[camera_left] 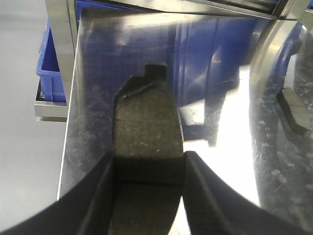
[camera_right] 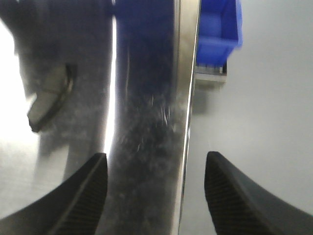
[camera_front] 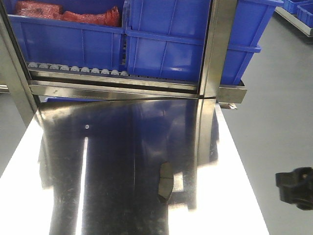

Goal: Move and align brake pads A on conveyor
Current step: 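Move the right gripper over the remaining brake pad on the table, then lower and close the right gripper on the brake pad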

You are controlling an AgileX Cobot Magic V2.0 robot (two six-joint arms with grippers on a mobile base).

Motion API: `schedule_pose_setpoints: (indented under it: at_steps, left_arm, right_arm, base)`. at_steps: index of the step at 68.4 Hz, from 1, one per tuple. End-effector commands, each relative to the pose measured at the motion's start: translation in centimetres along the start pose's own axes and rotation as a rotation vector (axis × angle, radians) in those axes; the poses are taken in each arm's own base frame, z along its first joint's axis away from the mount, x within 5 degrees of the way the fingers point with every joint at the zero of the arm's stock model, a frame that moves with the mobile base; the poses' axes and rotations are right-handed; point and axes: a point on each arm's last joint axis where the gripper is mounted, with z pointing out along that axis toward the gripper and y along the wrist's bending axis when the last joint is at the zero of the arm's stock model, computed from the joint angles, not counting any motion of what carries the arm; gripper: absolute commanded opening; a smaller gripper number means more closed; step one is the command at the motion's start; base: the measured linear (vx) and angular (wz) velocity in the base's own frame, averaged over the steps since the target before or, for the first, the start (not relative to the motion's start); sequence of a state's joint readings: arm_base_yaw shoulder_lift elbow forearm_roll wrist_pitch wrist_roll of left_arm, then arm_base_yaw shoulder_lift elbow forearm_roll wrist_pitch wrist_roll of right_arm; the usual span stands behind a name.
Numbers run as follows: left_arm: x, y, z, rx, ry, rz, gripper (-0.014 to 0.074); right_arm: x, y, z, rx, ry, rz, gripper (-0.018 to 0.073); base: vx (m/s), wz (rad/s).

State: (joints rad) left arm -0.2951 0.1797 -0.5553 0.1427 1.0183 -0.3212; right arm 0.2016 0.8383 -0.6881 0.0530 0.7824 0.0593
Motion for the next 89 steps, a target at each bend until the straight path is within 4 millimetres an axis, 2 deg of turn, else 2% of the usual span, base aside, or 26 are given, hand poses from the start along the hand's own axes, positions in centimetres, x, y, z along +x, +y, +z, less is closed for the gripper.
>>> schedule_pose_setpoints:
  at_steps: [1, 14, 29, 34, 53, 71, 78, 89]
  left_arm:
    - [-1.5, -0.4, -0.4, 0.032, -0.097, 0.001, -0.0006]
    - [-1.4, -0.4, -0.4, 0.031, -0.094, 0.001, -0.0006]
    - [-1.4, -0.4, -0.4, 0.031, -0.094, 0.001, -0.0006]
    - [-1.4, -0.4, -0.4, 0.031, -0.094, 0.001, -0.0006]
    - [-1.4, -0.4, -0.4, 0.031, -0.094, 0.001, -0.0006]
    - [-1.4, -0.4, -0.4, 0.031, -0.094, 0.001, -0.0006]
    - [-1.4, -0.4, -0.4, 0.031, -0.094, 0.001, -0.0006]
    - [-1.4, -0.4, -0.4, 0.031, -0.094, 0.001, -0.0006]
  right_arm:
    - [-2.1, 0.2, 1.3, 0.005, 0.064, -0.002, 0.0414]
    - [-3.7, 0.2, 6.1, 0.020, 0.297, 0.007, 0.0414]
    - [-4.9, 0.8, 10.2, -0.018, 0.407, 0.063, 0.0414]
    - [-5.4, 1.7, 11.2, -0.035, 0.425, 0.044, 0.0414]
    - [-7.8, 8.3, 14.5, -0.110, 0.431, -0.028, 0.0429]
    - [-9.3, 13.1, 17.1, -0.141, 0.480, -0.057, 0.0459]
    - [-9.4, 14.3, 18.1, -0.142, 0.498, -0.044, 0.0473]
    - [-9.6, 14.8, 19.5, -0.130, 0.531, 0.018, 0.0500]
  base:
    - [0.00, 0.00]
    - [0.00, 0.00]
    - [0.00, 0.00]
    - [0.00, 0.00]
    - [0.00, 0.00]
    - [0.00, 0.00]
    - [0.00, 0.00]
    - [0.00, 0.00]
